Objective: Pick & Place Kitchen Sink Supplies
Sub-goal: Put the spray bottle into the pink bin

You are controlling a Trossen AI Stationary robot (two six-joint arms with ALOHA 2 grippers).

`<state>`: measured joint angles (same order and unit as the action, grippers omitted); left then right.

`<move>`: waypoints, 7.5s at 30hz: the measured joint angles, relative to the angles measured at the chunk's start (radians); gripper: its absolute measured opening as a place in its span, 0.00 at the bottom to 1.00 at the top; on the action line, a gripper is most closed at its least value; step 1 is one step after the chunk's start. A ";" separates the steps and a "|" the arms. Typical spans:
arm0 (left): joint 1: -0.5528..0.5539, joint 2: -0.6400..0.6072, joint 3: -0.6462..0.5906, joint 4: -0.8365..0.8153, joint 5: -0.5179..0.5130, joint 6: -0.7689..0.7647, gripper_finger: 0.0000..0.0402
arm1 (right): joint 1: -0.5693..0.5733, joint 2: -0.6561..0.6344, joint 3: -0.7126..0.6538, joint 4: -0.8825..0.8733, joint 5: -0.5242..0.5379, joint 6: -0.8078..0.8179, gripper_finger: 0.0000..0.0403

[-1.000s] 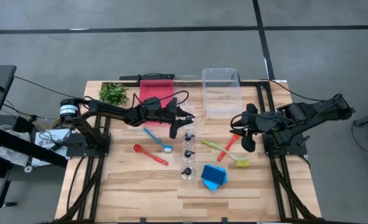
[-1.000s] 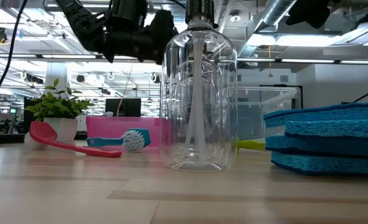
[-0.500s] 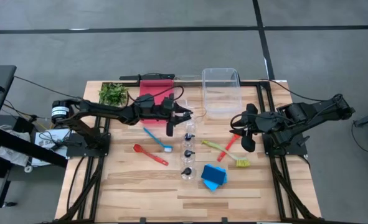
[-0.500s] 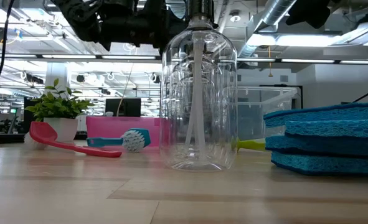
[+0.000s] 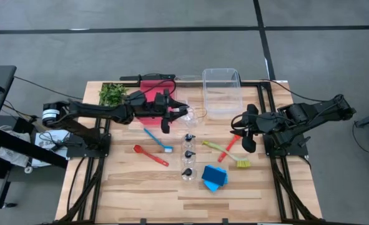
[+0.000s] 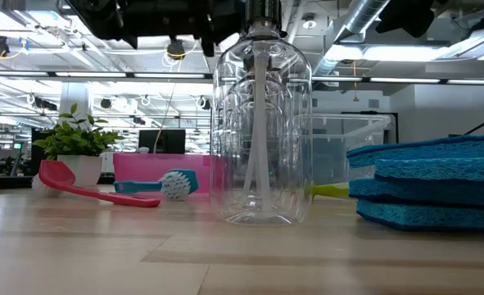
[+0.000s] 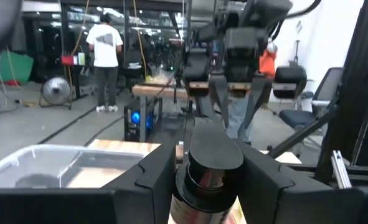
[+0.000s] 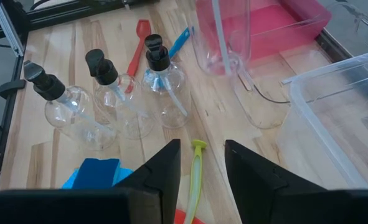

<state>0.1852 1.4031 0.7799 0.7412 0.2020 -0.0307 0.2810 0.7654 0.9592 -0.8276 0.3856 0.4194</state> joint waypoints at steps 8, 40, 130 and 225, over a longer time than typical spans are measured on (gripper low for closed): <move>0.000 -0.095 0.000 0.000 -0.047 0.057 0.35 | 0.000 0.000 0.000 0.000 0.003 0.000 0.30; 0.365 -0.310 -0.026 -0.404 -0.517 0.024 0.36 | 0.000 0.000 0.000 0.006 0.008 0.000 0.30; 0.558 -0.131 -0.238 -0.201 -0.376 -0.105 0.36 | -0.002 0.026 0.000 0.087 0.011 -0.159 0.30; 0.555 -0.130 -0.237 -0.202 -0.365 -0.084 0.40 | 0.111 -0.763 -0.860 0.538 0.111 -0.130 0.30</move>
<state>0.7403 1.2728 0.5430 0.5388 -0.1630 -0.1151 0.3923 0.0029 0.0990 -0.2897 0.4961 0.2897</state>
